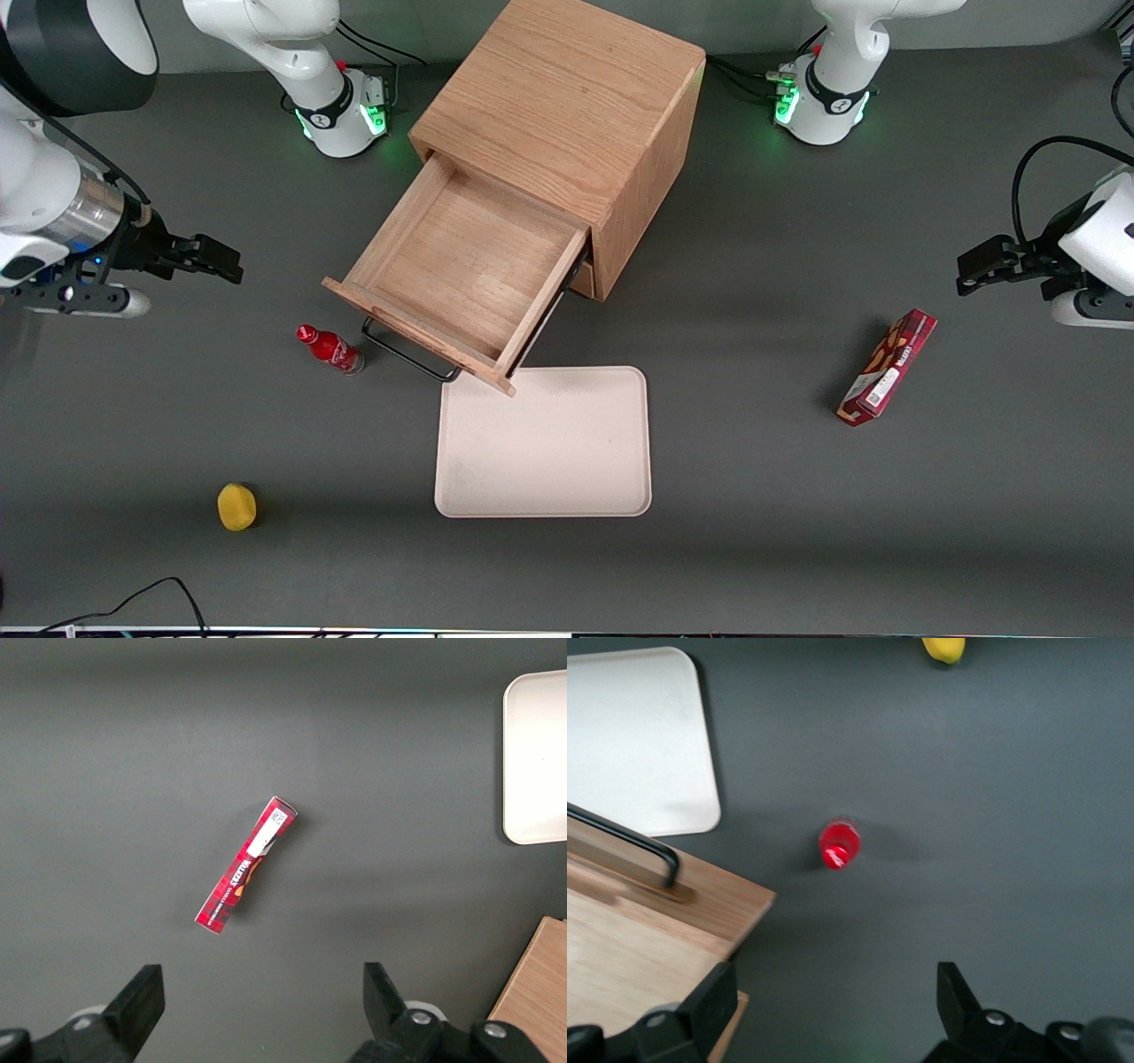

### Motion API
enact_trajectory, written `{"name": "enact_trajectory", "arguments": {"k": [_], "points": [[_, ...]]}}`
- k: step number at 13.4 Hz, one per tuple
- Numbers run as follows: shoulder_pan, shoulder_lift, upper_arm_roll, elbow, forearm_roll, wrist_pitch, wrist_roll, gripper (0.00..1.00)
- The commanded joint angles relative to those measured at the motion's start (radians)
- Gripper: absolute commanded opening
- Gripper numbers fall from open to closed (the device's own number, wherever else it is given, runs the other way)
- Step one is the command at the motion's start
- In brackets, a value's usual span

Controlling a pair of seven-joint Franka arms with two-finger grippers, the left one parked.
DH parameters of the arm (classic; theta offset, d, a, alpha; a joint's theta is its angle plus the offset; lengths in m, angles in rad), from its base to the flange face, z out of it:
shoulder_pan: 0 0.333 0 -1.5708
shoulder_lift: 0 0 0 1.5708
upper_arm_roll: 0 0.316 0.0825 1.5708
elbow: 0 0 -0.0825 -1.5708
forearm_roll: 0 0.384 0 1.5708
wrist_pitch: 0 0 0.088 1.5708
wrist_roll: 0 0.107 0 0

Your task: Open upper drawer

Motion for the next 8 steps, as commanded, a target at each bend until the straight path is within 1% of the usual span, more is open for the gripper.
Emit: {"name": "enact_trajectory", "arguments": {"k": [1, 5, 8], "points": [[0.004, -0.174, -0.009, -0.167, 0.025, 0.061, -0.038, 1.0], [0.002, -0.119, -0.032, -0.05, 0.023, 0.056, -0.032, 1.0], [0.007, -0.096, -0.049, -0.003, 0.025, 0.015, -0.036, 1.0]]}}
